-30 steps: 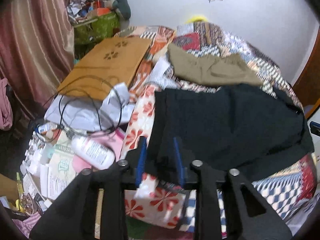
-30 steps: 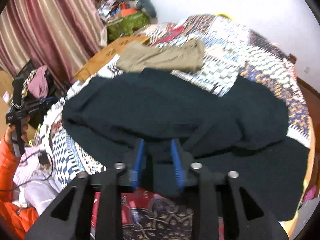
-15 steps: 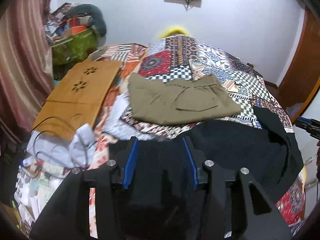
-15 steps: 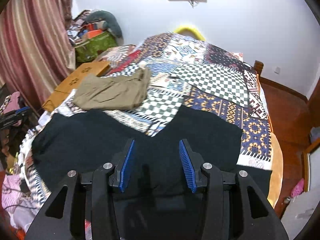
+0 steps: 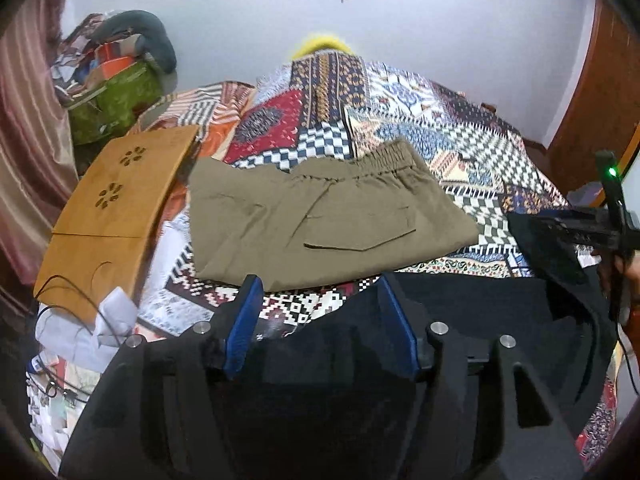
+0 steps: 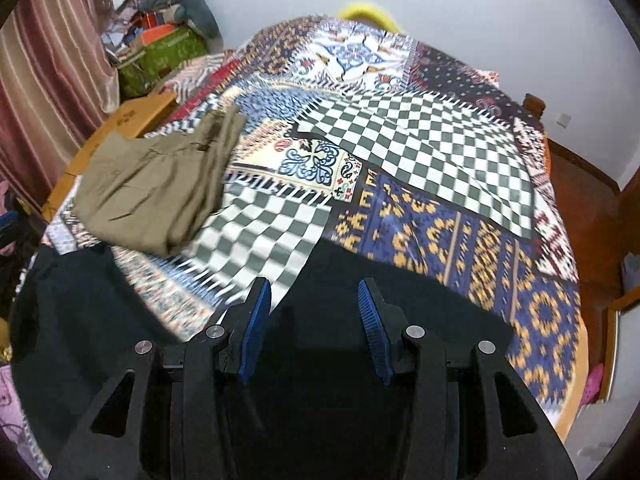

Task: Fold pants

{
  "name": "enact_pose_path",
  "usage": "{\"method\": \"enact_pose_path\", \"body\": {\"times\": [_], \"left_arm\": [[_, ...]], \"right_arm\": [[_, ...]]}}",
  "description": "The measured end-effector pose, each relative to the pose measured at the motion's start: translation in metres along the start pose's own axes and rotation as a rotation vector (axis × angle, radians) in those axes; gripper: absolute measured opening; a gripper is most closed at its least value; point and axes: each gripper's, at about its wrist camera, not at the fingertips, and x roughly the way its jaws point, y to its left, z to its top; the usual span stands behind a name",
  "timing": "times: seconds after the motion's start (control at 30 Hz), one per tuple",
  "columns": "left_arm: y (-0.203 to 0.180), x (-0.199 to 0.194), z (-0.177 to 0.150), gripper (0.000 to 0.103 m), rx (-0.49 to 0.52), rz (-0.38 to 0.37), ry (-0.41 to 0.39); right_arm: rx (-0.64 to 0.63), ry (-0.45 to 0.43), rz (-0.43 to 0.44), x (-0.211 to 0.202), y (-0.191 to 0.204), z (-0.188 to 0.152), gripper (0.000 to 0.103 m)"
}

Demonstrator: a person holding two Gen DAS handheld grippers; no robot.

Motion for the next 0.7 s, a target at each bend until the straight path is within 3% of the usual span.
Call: {"method": "enact_pose_path", "body": {"times": [0.2,0.3,0.4,0.53,0.7], "left_arm": [[-0.004,0.034,-0.005,0.060,-0.006,-0.016,0.074],[-0.006,0.045,-0.007,0.060,-0.014,-0.026,0.098],[-0.009,0.051,-0.009,0.060,-0.010,-0.021,0.111],[-0.012,0.048,-0.009,0.060,-0.006,-0.028,0.115],[-0.014,0.031,-0.010,0.060,-0.007,-0.030,0.096]], "right_arm": [[-0.032,0.093,0.015,0.037,-0.008,0.006,0.042],[-0.060,0.077,0.022,0.040,-0.007,0.003,0.042],[-0.089,0.059,0.022,0.038,-0.005,-0.001,0.025],[-0.110,0.041,0.017,0.035,0.000,-0.001,0.013],[-0.069,-0.048,0.007,0.002,-0.006,-0.001,0.009]]}}
